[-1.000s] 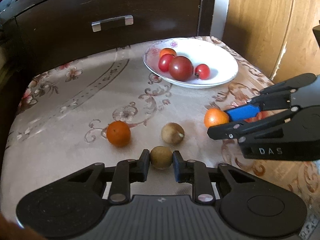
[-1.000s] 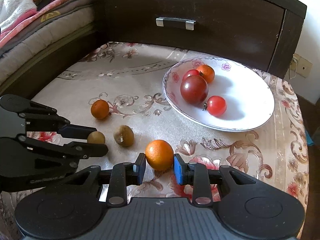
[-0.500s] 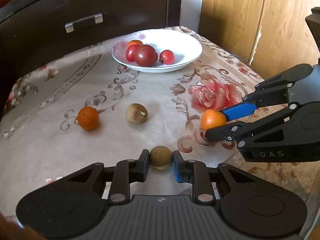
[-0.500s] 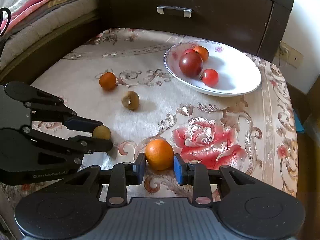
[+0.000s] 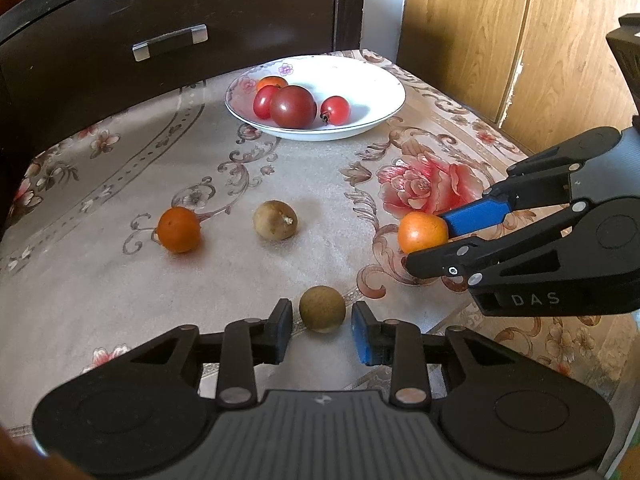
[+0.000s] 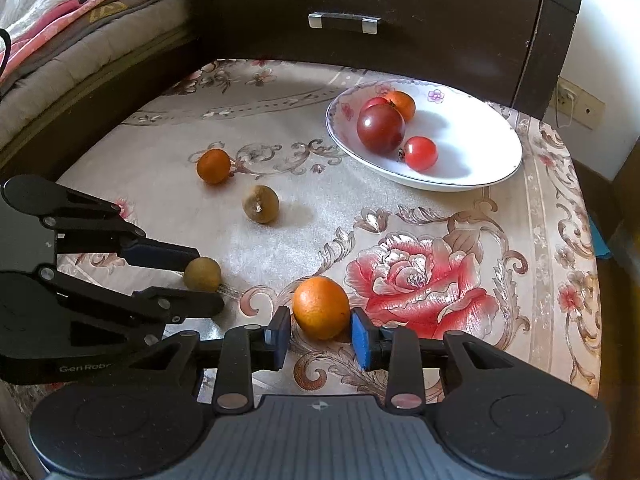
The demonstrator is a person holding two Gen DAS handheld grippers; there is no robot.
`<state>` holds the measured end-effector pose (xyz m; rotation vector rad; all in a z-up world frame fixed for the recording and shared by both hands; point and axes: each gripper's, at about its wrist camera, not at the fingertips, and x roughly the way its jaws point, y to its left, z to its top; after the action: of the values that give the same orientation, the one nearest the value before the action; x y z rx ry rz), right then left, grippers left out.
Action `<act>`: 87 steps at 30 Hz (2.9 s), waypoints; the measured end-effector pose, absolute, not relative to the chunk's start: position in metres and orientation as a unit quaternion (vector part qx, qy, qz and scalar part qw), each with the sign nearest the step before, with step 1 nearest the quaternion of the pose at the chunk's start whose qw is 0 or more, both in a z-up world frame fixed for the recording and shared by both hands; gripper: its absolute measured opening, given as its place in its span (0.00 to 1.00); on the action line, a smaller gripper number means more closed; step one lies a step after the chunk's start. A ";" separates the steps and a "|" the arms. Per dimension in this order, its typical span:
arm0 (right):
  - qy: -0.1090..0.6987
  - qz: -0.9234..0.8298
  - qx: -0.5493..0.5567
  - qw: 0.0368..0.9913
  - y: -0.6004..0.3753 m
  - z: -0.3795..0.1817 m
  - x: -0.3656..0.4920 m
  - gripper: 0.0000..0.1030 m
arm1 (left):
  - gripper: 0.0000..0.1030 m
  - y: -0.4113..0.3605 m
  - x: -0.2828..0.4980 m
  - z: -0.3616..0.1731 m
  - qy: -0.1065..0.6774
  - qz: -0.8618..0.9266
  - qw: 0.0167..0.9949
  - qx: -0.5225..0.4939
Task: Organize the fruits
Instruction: 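Lift the kiwi and tangerine with both tools and carry them over the white bowl, then open both tools to drop the kiwi and tangerine into the bowl, then grasp the last tangerine with the left tool while the right tool grasps the last kiwi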
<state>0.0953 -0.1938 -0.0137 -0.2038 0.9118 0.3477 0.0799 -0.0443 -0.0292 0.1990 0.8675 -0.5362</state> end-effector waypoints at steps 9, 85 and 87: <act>0.438 0.162 -0.093 0.879 -0.194 -0.012 0.096 0.23 | 0.31 -0.052 0.083 -0.025 0.424 -0.263 0.861 0.095; 0.346 0.113 -0.004 0.931 -0.240 0.044 0.171 0.30 | 0.42 -0.063 0.161 0.045 0.330 -0.221 0.913 0.091; 0.348 0.124 -0.009 0.929 -0.231 0.045 0.161 0.30 | 0.42 -0.055 0.153 0.048 0.334 -0.219 0.913 0.086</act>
<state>0.1607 -0.2314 0.0451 -0.0185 0.7123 0.2550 0.1526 -0.0548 0.0478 0.1772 0.6892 -0.4511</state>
